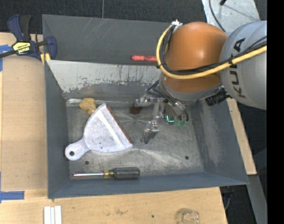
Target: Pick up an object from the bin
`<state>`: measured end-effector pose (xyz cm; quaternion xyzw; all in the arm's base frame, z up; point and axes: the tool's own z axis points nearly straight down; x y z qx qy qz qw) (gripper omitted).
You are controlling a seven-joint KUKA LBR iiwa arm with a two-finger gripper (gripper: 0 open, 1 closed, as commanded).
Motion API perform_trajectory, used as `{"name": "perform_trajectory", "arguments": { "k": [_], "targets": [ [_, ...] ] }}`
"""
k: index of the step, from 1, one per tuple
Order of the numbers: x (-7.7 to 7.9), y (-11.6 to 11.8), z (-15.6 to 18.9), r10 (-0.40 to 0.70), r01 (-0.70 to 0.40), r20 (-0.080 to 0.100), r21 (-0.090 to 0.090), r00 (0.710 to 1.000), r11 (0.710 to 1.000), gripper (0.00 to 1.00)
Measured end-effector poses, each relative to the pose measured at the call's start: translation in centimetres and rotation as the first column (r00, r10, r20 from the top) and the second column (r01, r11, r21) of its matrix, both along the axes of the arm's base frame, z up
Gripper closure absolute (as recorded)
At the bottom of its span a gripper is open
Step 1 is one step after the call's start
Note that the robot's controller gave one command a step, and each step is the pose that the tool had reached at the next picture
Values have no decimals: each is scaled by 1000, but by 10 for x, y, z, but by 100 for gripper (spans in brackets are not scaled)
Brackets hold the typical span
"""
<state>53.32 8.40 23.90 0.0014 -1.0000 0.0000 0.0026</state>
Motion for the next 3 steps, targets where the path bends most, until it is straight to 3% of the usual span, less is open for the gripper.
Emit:
{"name": "perform_trajectory", "arguments": {
  "k": [1, 2, 3],
  "targets": [
    [2, -1, 4, -3, 3, 9, 1, 1000, 1000, 0],
    [-7, 21, -44, 89, -89, 12, 0, 996, 996, 0],
    [-8, 85, -71, 200, -200, 9, 0, 980, 980, 0]
  ]
}}
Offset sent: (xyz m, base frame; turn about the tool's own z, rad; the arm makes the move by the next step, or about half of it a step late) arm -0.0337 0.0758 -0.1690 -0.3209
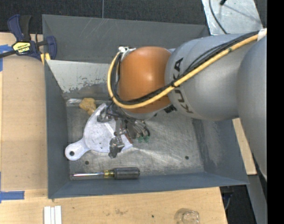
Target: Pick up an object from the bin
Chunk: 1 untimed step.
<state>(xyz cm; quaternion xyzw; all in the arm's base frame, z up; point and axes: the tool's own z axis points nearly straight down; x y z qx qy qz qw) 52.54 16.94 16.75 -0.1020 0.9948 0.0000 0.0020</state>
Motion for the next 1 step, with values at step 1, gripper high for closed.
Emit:
{"name": "perform_trajectory", "arguments": {
  "k": [1],
  "targets": [
    [-4, 39, -10, 145, -145, -1, 2, 989, 989, 0]
  ]
}}
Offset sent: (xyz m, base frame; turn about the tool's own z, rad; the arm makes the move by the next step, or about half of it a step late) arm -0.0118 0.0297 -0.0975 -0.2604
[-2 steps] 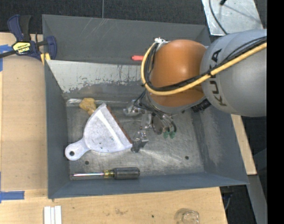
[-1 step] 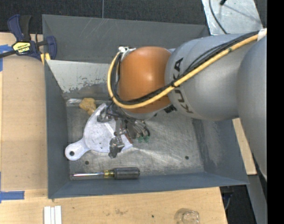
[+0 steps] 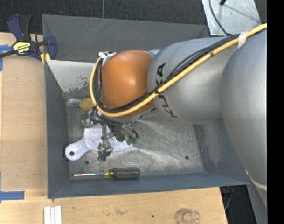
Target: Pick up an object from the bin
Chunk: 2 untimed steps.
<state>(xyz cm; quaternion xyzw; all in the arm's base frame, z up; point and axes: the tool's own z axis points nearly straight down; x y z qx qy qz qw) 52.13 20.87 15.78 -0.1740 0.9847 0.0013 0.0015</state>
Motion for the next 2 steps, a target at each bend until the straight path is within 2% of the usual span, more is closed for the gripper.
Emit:
{"name": "perform_trajectory", "arguments": {
  "k": [1, 2],
  "targets": [
    [-2, -6, -68, 99, -99, 13, 2, 995, 995, 0],
    [16, 3, -83, 178, -178, 13, 2, 984, 984, 100]
  ]
}}
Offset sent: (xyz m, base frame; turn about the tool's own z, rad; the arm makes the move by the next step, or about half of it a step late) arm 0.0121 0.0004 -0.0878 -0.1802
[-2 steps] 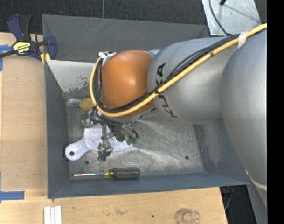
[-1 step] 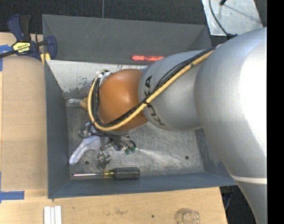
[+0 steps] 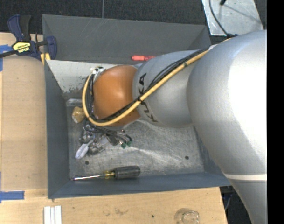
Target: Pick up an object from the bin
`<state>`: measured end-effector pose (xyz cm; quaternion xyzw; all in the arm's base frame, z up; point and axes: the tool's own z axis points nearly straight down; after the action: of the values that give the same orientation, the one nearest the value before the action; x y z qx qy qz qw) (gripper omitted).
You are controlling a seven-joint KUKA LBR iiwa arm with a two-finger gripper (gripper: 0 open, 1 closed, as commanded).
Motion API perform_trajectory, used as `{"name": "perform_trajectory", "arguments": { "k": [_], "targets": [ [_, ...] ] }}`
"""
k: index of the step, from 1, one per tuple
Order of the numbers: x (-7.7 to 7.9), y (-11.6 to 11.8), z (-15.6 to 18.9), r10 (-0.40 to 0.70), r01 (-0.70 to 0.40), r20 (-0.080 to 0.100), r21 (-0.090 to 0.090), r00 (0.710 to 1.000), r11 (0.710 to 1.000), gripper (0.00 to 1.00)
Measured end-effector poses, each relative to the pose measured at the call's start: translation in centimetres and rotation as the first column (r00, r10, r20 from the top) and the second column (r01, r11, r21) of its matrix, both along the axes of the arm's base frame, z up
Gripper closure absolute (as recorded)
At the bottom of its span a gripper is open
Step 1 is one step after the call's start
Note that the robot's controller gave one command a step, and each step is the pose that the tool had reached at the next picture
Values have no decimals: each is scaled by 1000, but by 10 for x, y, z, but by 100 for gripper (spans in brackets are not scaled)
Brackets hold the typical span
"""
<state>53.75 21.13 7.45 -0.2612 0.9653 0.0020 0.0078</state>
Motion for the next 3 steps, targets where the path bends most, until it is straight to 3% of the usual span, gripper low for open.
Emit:
{"name": "perform_trajectory", "arguments": {
  "k": [3],
  "targets": [
    [-4, -2, 20, 0, 0, -16, -8, 1000, 1000, 100]
  ]
}}
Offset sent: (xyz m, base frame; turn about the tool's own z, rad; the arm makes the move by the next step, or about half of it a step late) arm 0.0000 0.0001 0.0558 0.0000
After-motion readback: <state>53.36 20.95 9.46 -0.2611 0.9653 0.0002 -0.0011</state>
